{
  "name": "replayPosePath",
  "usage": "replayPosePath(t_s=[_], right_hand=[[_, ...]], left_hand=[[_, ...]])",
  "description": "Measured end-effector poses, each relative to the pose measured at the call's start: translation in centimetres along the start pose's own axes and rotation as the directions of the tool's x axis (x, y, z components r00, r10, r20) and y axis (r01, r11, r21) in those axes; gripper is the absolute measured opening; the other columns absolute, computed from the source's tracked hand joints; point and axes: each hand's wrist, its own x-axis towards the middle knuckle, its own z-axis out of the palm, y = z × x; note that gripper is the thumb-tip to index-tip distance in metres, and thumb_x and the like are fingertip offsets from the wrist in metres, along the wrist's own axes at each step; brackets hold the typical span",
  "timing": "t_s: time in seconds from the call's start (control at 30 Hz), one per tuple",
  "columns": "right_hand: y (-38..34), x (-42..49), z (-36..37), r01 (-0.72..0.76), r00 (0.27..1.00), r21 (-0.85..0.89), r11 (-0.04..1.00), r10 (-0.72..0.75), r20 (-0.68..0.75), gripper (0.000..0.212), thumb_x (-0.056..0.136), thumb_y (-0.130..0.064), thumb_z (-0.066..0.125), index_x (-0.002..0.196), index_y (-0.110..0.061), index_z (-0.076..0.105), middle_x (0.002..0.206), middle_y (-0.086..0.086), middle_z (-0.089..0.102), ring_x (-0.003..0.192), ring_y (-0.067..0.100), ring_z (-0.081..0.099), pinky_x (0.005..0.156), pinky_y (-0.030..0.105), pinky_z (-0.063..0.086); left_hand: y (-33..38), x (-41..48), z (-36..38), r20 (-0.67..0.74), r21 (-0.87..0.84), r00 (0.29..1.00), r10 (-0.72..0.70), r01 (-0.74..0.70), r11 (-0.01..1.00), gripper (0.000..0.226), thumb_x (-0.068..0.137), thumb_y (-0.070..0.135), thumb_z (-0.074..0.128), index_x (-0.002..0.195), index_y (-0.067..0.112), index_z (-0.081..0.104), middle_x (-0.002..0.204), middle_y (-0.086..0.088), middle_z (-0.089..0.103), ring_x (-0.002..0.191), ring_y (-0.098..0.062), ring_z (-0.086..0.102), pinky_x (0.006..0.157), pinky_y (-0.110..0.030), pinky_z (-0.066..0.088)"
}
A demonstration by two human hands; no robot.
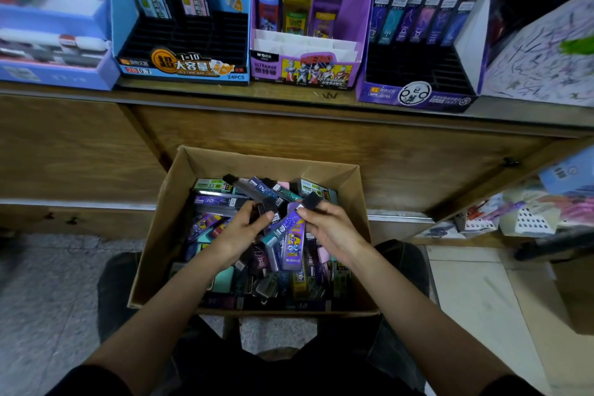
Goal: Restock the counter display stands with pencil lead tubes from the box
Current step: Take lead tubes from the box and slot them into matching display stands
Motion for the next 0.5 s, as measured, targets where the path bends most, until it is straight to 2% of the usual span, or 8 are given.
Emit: replayPosePath(t_s=[0.03, 0.1, 0.17, 0.23, 0.3, 0.37, 0.43, 0.5], right_hand=[[-0.1, -0.1, 0.4, 0.004, 1.000, 0.001, 1.000, -0.004, 0.003, 0.018, 0.085, 0.001, 0.060, 0.101, 0.000, 0.067, 0.103, 0.013, 0.071, 0.096, 0.022, 0.067, 0.081, 0.027, 0.054], [-0.2, -0.3, 1.2, 0.021, 1.000, -0.014, 1.000, -0.021, 0.009, 0.017, 0.086, 0.001, 0.058, 0.099, -0.003, 0.068, 0.103, 0.010, 0.071, 0.098, 0.021, 0.066, 0.085, 0.028, 0.052], [-0.1, -0.5, 1.9, 0.007, 1.000, 0.002, 1.000, -0.007, -0.017, 0.017, 0.086, 0.001, 0.058, 0.098, -0.007, 0.068, 0.099, 0.009, 0.072, 0.094, 0.020, 0.067, 0.083, 0.030, 0.052], [0.1, -0.9, 2.7, -0.039, 0.998, 0.046, 0.998, 0.041, -0.046, 0.023, 0.086, -0.003, 0.060, 0.109, -0.009, 0.063, 0.099, 0.008, 0.073, 0.091, 0.020, 0.069, 0.078, 0.031, 0.055], [0.2, -1.0, 3.3, -0.059, 0.995, 0.029, 0.998, 0.061, -0.084, 0.033, 0.088, -0.007, 0.061, 0.120, -0.010, 0.056, 0.100, 0.008, 0.072, 0.089, 0.019, 0.070, 0.075, 0.033, 0.057], [-0.1, -0.9, 4.0, -0.077, 0.988, -0.030, 0.997, 0.072, -0.135, 0.043, 0.089, -0.011, 0.060, 0.130, -0.011, 0.048, 0.109, 0.011, 0.069, 0.093, 0.022, 0.068, 0.082, 0.038, 0.055], [-0.2, -0.8, 4.3, -0.126, 0.976, 0.003, 0.992, 0.124, -0.177, 0.057, 0.090, -0.015, 0.060, 0.141, -0.013, 0.033, 0.123, 0.016, 0.061, 0.097, 0.024, 0.065, 0.087, 0.041, 0.052], [-0.2, -0.5, 4.5, -0.151, 0.970, 0.012, 0.989, 0.150, -0.190, 0.060, 0.092, -0.019, 0.057, 0.144, -0.016, 0.027, 0.121, 0.013, 0.062, 0.095, 0.023, 0.065, 0.087, 0.041, 0.052]], left_hand=[[0.4, 0.0, 0.2, -0.005, -0.095, 0.999, -0.034, 0.033, 0.995, 0.007, 0.095, 0.016, 0.052, 0.101, 0.015, 0.052, 0.091, 0.003, 0.060, 0.084, -0.007, 0.057, 0.070, -0.009, 0.046], [1.2, 0.0, 0.7, 0.001, -0.252, 0.994, -0.109, 0.105, 0.962, 0.015, 0.094, 0.015, 0.053, 0.108, 0.011, 0.054, 0.098, 0.000, 0.063, 0.096, -0.016, 0.058, 0.089, -0.026, 0.048], [2.0, 0.1, 0.9, -0.014, -0.307, 0.986, -0.169, 0.156, 0.939, 0.028, 0.094, 0.017, 0.054, 0.119, 0.007, 0.052, 0.112, -0.007, 0.064, 0.108, -0.024, 0.057, 0.100, -0.042, 0.042], [2.6, 0.3, 1.1, -0.039, -0.346, 0.979, -0.198, 0.173, 0.922, 0.032, 0.094, 0.018, 0.054, 0.124, 0.006, 0.052, 0.119, -0.012, 0.063, 0.112, -0.028, 0.057, 0.099, -0.043, 0.044], [3.2, 0.4, 1.3, -0.057, -0.347, 0.975, -0.214, 0.181, 0.920, 0.031, 0.093, 0.018, 0.055, 0.122, 0.006, 0.053, 0.116, -0.013, 0.063, 0.108, -0.026, 0.058, 0.094, -0.039, 0.046], [3.5, 0.4, 1.4, -0.072, -0.341, 0.973, -0.221, 0.184, 0.922, 0.032, 0.093, 0.019, 0.056, 0.121, 0.005, 0.053, 0.114, -0.012, 0.062, 0.107, -0.025, 0.057, 0.096, -0.040, 0.043], [3.7, 0.5, 1.4, -0.078, -0.355, 0.970, -0.229, 0.187, 0.916, 0.035, 0.093, 0.019, 0.056, 0.123, 0.002, 0.051, 0.117, -0.015, 0.061, 0.111, -0.028, 0.056, 0.102, -0.043, 0.041], [4.0, 0.6, 1.5, -0.087, -0.374, 0.968, -0.237, 0.189, 0.908, 0.036, 0.092, 0.019, 0.057, 0.123, 0.001, 0.051, 0.122, -0.019, 0.059, 0.116, -0.032, 0.054, 0.105, -0.048, 0.039]])
